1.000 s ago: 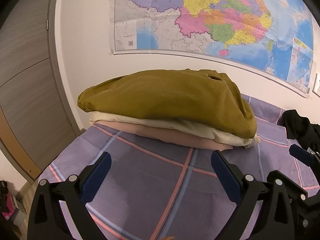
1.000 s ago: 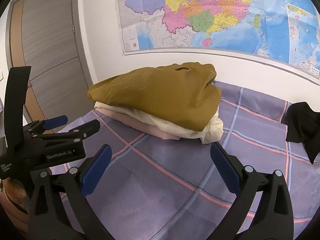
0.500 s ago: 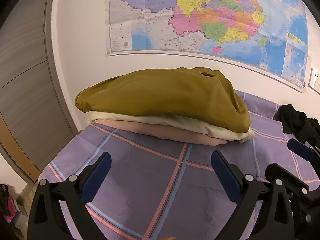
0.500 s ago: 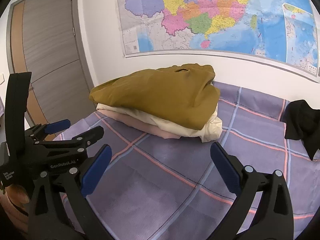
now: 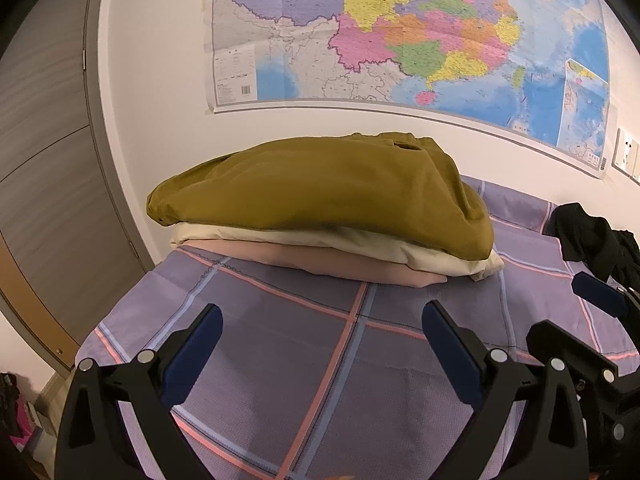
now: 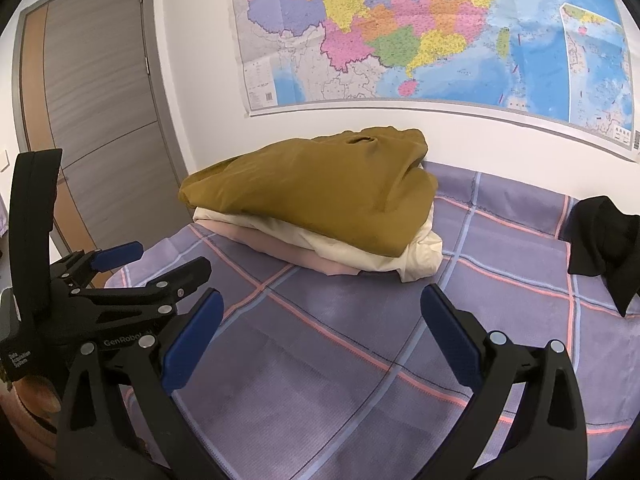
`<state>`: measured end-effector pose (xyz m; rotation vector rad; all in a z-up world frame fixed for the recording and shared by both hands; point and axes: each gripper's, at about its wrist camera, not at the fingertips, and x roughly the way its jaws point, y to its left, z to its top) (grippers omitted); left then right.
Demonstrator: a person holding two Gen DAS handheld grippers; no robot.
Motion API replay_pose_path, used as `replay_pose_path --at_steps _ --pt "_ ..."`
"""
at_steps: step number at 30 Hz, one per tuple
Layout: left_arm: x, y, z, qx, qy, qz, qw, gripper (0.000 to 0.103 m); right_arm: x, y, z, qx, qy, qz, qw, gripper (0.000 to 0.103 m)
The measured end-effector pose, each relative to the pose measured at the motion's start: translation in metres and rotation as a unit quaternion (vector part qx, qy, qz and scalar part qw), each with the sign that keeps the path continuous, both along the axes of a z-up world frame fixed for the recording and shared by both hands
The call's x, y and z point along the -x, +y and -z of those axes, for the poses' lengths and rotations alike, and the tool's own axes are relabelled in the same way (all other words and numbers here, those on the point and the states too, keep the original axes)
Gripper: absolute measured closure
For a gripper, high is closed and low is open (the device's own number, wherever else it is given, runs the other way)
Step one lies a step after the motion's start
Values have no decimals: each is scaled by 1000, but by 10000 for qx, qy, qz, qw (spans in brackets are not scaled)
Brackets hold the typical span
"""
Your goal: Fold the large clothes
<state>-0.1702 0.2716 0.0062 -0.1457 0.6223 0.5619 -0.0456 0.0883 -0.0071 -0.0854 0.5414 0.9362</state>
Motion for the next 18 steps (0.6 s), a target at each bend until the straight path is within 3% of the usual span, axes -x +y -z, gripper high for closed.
replay_pose_path --at_steps 18 --pt "0 -3 0 -19 -19 -32 10000 7 0 2 1 16 47 37 10000 5"
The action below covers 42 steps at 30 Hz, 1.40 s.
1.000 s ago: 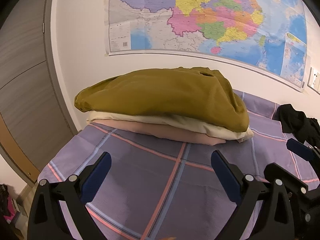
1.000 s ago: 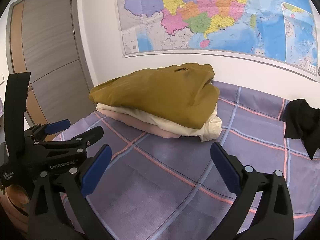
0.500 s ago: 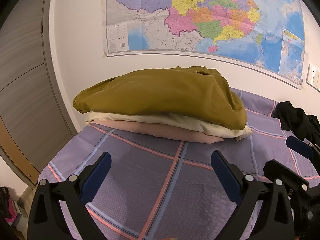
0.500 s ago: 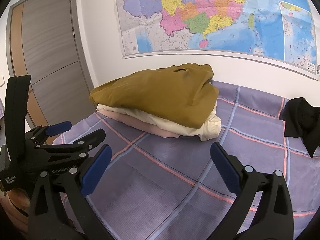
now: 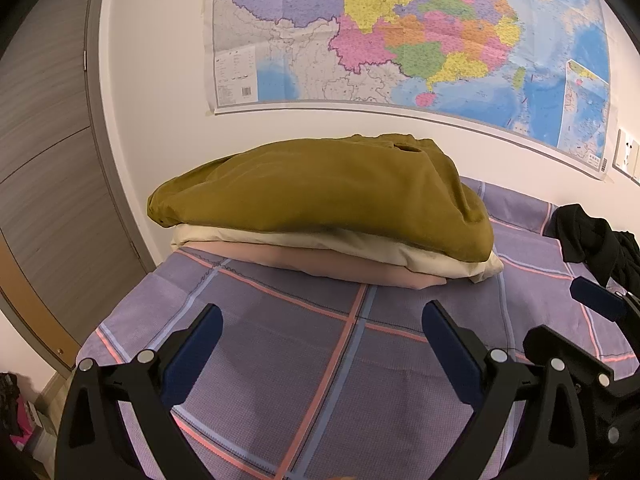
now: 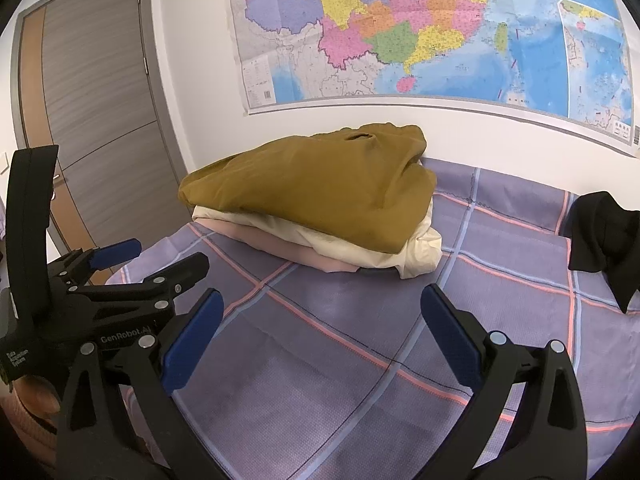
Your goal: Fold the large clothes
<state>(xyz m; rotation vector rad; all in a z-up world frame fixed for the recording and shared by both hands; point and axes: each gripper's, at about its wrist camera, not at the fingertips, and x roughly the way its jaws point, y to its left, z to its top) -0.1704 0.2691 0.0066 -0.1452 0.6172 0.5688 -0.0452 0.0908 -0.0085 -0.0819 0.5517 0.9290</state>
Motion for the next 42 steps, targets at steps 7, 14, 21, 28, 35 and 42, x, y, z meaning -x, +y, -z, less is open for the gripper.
replay_pose_path --at_steps 7,14,21,28,35,42 --pt "1 0 -1 16 -10 -10 10000 7 -2 0 1 -3 23 18 10000 5" --pt "0 -1 -1 21 5 2 10000 7 -2 0 1 -1 21 29 10000 5" --pt "-3 -1 0 40 39 14 10000 7 -3 0 2 -9 45 35 10000 5" --pt "-4 -1 1 55 59 30 10000 7 -3 -2 4 -15 57 39 10000 5" --pt "-5 -1 2 65 79 26 9999 7 -4 -1 4 -3 77 35 10000 5" --pt "-7 1 4 97 99 28 9999 7 -6 -1 5 -6 108 34 9999 5"
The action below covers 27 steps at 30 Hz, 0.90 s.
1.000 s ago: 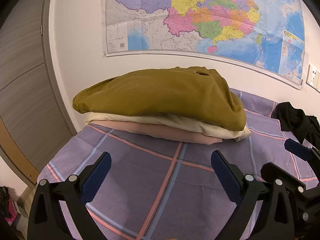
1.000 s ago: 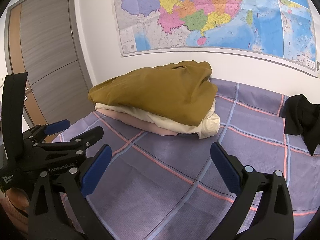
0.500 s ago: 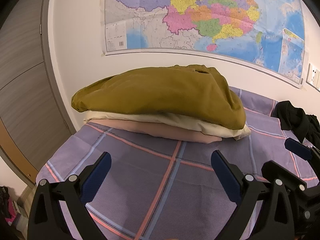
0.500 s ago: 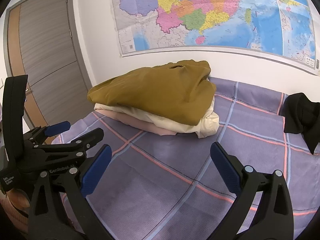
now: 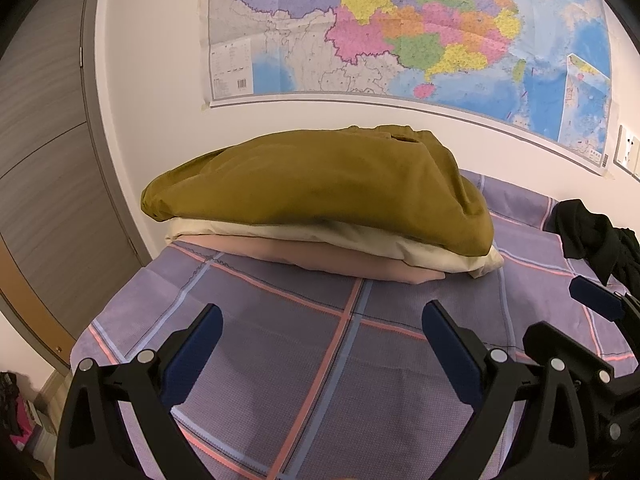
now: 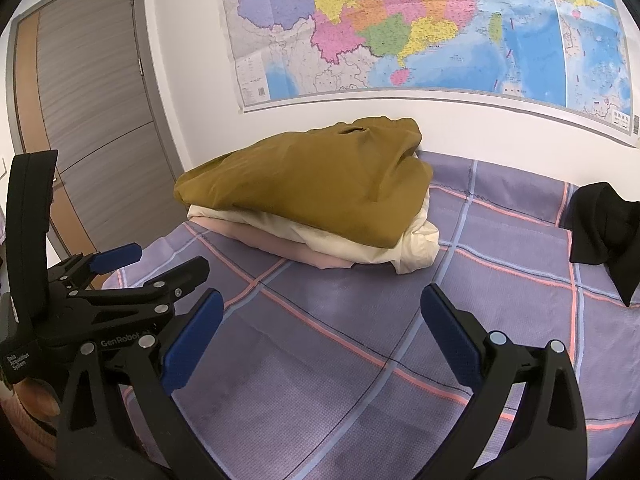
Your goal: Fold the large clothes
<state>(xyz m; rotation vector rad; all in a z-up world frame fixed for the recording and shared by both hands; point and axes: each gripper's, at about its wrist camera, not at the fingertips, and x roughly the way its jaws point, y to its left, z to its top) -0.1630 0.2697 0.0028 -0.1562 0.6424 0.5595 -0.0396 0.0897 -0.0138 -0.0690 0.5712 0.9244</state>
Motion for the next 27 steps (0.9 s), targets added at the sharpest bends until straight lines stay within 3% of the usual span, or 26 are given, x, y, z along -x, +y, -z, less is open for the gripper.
replay_pose_path --at_steps 27 --pt "-2 1 3 42 37 -1 10000 7 -3 0 2 1 36 -19 10000 5"
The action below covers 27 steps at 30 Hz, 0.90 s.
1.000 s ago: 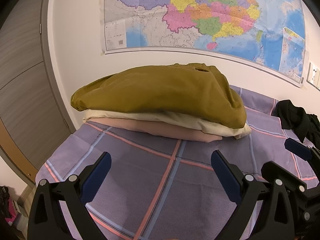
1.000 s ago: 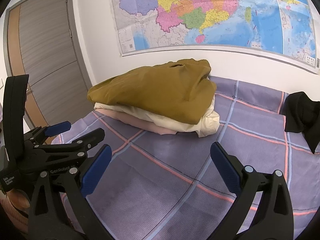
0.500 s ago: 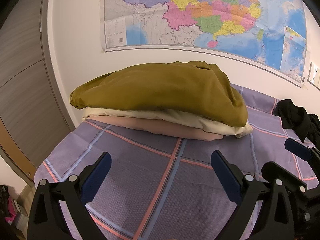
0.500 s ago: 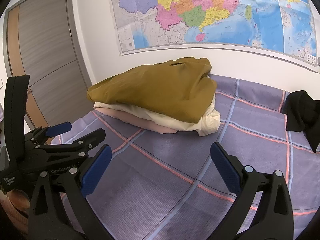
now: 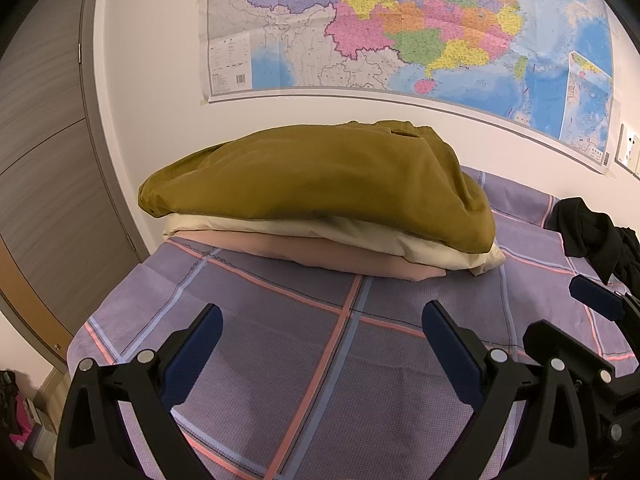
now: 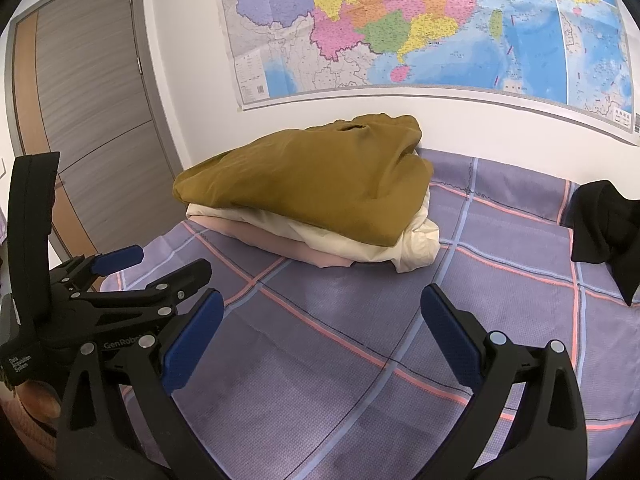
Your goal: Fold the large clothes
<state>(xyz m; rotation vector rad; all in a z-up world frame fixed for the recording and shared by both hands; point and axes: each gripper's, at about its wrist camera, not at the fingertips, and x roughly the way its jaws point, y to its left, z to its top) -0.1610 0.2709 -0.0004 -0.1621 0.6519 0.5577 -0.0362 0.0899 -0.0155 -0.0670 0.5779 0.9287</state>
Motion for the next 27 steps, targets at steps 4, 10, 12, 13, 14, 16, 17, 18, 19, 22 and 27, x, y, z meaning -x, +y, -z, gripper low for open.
replay_pose_path --at_steps 4,10,12,13,14,16,17,18,19,22,27 --pt "0 0 0 -2 -2 -10 10000 7 0 0 0 2 5 -5 10000 5" --pt "0 2 0 12 7 -23 10000 7 0 1 0 -6 -3 -17 10000 5" --pt "0 3 1 9 14 -30 10000 7 -1 1 0 16 -6 -14 10000 5" --pt "0 3 1 12 17 -28 10000 7 -1 0 0 2 1 -30 10000 5" --pt "0 4 1 12 23 -27 10000 7 -1 1 0 7 6 -34 10000 5" --pt "1 4 1 18 12 -27 10000 7 -1 1 0 1 -2 -34 10000 5" --pt "1 4 1 12 9 -17 10000 7 -1 1 0 4 -5 -42 10000 5" --pt "0 4 1 3 8 -10 10000 7 -1 1 0 15 5 -28 10000 5" --pt "1 4 1 1 10 -2 10000 7 -1 1 0 6 7 -31 10000 5" --pt "1 3 2 -22 28 -14 10000 7 -1 1 0 12 6 -23 10000 5" --pt "-1 3 2 66 -3 -25 10000 7 0 -4 -1 10 12 26 10000 5"
